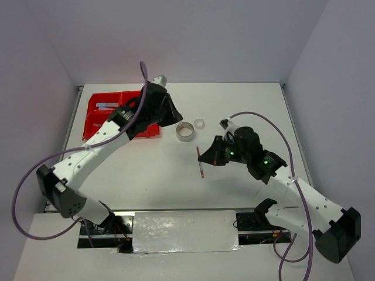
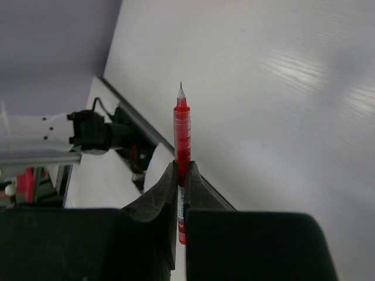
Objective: Sort the stationery into containers
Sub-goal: Close the pen cap on the pen.
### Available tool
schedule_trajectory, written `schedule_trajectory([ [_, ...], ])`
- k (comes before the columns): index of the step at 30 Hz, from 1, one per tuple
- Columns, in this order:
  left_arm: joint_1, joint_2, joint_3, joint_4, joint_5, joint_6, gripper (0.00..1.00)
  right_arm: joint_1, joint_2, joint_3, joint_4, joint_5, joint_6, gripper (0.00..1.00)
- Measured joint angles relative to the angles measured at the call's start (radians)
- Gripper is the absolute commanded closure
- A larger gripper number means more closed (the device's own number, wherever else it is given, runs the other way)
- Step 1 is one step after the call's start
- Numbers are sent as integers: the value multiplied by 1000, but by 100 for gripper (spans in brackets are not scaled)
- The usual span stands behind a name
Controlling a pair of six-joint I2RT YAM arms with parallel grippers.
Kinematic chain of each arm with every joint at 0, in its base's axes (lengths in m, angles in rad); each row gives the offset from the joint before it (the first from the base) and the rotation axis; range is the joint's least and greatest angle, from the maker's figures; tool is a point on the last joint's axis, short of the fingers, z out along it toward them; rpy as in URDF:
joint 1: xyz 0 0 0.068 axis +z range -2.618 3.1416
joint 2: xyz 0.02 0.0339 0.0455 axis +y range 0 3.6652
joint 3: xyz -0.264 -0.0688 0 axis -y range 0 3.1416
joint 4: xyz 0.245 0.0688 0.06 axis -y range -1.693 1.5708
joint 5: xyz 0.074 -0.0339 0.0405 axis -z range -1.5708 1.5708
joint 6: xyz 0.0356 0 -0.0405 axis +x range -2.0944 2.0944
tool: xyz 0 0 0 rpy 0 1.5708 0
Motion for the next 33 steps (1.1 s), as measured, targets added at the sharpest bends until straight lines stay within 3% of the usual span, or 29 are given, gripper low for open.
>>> schedule_trajectory([
  [6, 0, -256, -210, 79, -27, -102, 100, 204, 155, 167, 104, 47, 7, 100],
  [12, 3, -399, -253, 90, -82, -136, 100, 270, 253, 284, 180, 92, 0, 100],
  [33, 11, -444, -298, 105, -105, -142, 100, 311, 338, 400, 189, 120, -51, 100],
])
